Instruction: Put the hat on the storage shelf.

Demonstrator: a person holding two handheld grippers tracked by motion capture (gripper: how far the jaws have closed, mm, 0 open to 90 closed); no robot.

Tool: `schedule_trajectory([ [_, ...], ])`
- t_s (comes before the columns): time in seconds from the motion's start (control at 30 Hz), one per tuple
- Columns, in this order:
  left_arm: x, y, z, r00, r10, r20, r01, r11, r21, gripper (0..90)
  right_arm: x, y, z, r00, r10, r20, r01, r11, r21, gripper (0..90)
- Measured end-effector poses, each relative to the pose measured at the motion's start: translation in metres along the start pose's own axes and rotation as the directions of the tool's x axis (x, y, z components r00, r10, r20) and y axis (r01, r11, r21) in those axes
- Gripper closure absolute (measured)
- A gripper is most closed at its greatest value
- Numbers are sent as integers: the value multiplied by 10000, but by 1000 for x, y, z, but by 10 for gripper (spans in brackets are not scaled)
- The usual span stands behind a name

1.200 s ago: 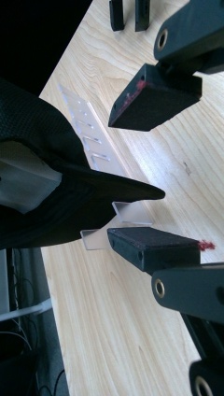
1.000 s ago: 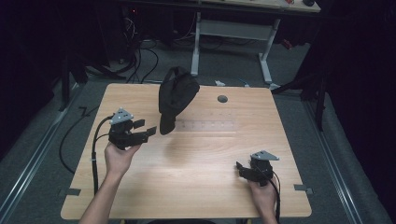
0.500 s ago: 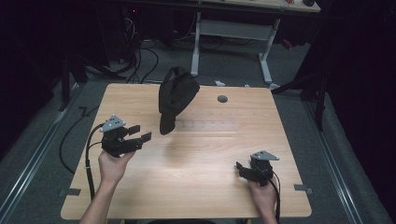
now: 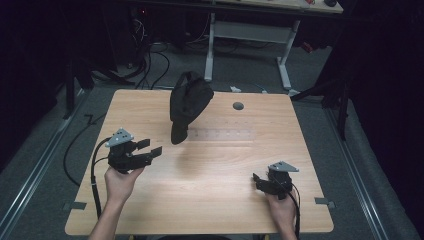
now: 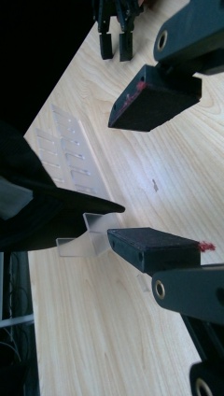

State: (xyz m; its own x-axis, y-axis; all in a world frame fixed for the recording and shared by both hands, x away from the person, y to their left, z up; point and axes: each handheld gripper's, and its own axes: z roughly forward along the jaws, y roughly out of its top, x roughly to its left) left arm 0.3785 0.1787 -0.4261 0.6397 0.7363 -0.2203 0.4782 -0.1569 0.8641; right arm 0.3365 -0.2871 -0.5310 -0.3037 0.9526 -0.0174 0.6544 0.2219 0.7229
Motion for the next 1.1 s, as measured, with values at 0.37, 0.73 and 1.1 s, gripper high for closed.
schedule_trajectory([
  [0.37, -3, -18, 4, 9998, -179, 83, 176, 9995, 276, 398, 0, 0, 0, 10000, 1, -5, -1, 10000, 3, 313],
  [0.73, 0, -40, 13, 9991, -395, -181, 410, 9951, 904, 409, 0, 0, 0, 10000, 2, -7, -2, 10000, 5, 313],
  [1.1, 2, -62, 28, 9978, -320, -575, 401, 9887, 1447, 399, 0, 0, 0, 10000, 2, -5, -2, 10000, 6, 313],
])
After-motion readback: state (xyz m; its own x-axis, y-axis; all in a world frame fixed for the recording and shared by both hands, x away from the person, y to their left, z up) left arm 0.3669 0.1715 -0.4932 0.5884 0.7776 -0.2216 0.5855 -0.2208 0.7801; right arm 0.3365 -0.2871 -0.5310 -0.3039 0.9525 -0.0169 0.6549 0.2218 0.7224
